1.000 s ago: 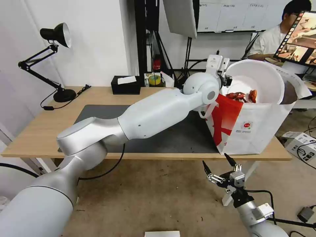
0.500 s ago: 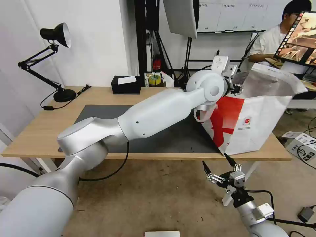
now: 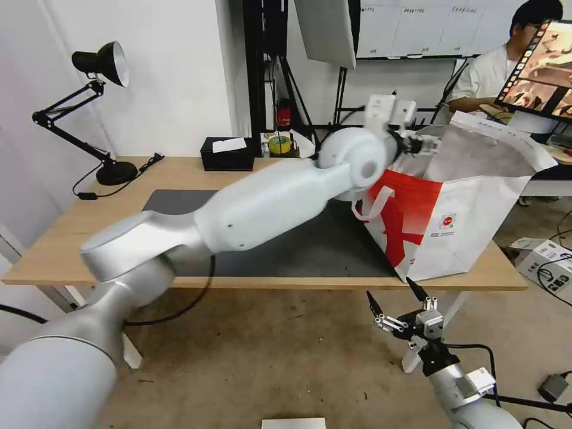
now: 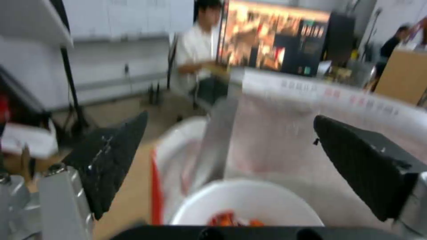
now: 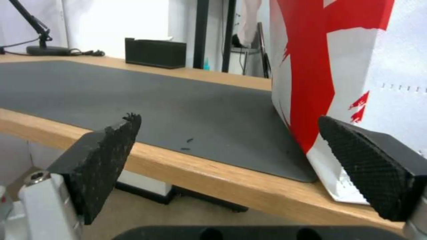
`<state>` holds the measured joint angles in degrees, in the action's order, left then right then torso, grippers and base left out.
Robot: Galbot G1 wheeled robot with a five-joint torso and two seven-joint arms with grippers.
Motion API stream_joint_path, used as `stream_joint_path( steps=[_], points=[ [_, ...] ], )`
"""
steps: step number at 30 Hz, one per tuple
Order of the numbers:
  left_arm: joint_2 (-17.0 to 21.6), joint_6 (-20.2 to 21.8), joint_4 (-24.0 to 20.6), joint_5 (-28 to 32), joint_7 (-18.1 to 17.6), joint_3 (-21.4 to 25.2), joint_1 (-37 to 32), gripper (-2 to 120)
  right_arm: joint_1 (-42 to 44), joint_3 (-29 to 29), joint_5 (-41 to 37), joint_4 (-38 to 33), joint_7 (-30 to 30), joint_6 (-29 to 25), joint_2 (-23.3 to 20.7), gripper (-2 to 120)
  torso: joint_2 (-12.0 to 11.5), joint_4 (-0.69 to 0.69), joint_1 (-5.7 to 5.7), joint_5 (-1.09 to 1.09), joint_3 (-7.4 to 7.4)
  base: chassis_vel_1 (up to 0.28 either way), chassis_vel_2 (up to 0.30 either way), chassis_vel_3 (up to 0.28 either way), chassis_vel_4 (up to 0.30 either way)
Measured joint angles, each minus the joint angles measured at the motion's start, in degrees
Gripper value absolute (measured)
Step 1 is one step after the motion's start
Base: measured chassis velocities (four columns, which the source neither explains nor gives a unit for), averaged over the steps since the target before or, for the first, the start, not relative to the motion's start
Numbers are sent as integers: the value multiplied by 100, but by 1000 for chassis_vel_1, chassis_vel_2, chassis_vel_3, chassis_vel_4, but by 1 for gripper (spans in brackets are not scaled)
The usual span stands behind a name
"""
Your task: Pick up the trash from the table and place it into the takeout bag.
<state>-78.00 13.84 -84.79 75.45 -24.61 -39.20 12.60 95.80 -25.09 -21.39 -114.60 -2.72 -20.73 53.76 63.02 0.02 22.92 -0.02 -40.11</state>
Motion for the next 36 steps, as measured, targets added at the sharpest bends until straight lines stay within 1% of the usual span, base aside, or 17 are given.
stream_joint_path(
  steps=[1, 2, 5, 7, 9, 10, 12, 14, 17, 25, 28, 29, 32, 33, 34, 35, 36],
  points=[
    [209, -261, -131, -191, 258, -19, -42, 100, 0, 0, 0, 0, 0, 0, 0, 100, 0, -1, 0, 0, 0, 0, 0, 0, 0],
    [209, -261, -131, -191, 258, -19, -42, 100, 0, 0, 0, 0, 0, 0, 0, 100, 0, -1, 0, 0, 0, 0, 0, 0, 0],
    [776, -799, -452, -555, 779, -59, -233, 100, 0, 0, 0, 0, 1, 0, 0, 100, 0, -2, 0, 0, 0, 0, 0, 0, 0],
    [1016, -1031, -582, -606, 981, -65, -348, 100, 0, 0, 0, 0, 0, 0, 0, 100, 0, -2, 1, 0, 0, 0, 0, 0, 0],
    [1422, -1166, -854, -586, 1335, 14, -622, 100, 0, 0, -1, 0, 0, 0, 0, 100, 0, 1, 0, -1, 0, 0, 0, 0, 0],
    [1422, -1166, -854, -586, 1335, 14, -622, 100, 0, 0, -1, 0, 0, 0, 0, 100, 0, 1, 0, -1, 0, 0, 0, 0, 0],
    [1863, -1277, -1091, -680, 1642, 205, -1099, 100, 0, -1, 0, 0, 1, 0, 0, 100, 1, -2, 0, 0, 0, 0, 0, 0, 0],
    [1996, -1311, -1139, -754, 1714, 285, -1256, 100, 0, 0, 0, 0, 1, 0, 0, 100, 1, -2, 0, -2, 0, 0, 0, 0, 0],
    [2520, -1530, -1317, -1099, 1996, 706, -2003, 100, 0, -1, 0, -1, 1, 0, 0, 100, 1, 1, 0, -1, 0, 0, 0, 0, 0],
    [2937, -1686, -1594, -1564, 2151, 1525, -2980, 100, -1, -1, 0, 0, 0, 0, 0, 100, 1, -2, 0, -1, 0, 0, 0, 0, 0],
    [3242, -1745, -1814, -1806, 2339, 2259, -3894, 100, 0, -1, 0, 0, 0, 0, 0, 100, 1, -2, 0, -1, 0, 0, 0, 0, 0],
    [3242, -1745, -1814, -1806, 2339, 2259, -3894, 100, 0, -1, 0, 0, 0, 0, 0, 100, 1, -2, 0, -1, 0, 0, 0, 0, 0],
    [3497, -1796, -2038, -1980, 2496, 2944, -4779, 100, 0, -1, -1, 0, 0, 0, 0, 100, 0, -1, 0, 1, 0, 0, 0, 0, 0],
    [3497, -1796, -2038, -1980, 2496, 2944, -4779, 100, 0, -1, -1, 0, 0, 0, 0, 100, 0, -1, 0, 1, 0, 0, 0, 0, 0],
    [3557, -1805, -2159, -2007, 2527, 3278, -5117, 100, -1, -2, -1, 0, -1, 0, 0, 100, 0, -1, 0, -4, 0, 0, 0, 0, 0],
    [3601, -1821, -2305, -2040, 2538, 3648, -5475, 100, -1, -1, -1, 0, 0, 0, 0, 100, 1, -3, 0, 4, 1, 0, 0, 0, 0],
    [3601, -1821, -2305, -2040, 2538, 3648, -5475, 100, -1, -1, -1, 0, 0, 0, 0, 100, 1, -3, 0, 4, 1, 0, 0, 0, 0]
  ],
)
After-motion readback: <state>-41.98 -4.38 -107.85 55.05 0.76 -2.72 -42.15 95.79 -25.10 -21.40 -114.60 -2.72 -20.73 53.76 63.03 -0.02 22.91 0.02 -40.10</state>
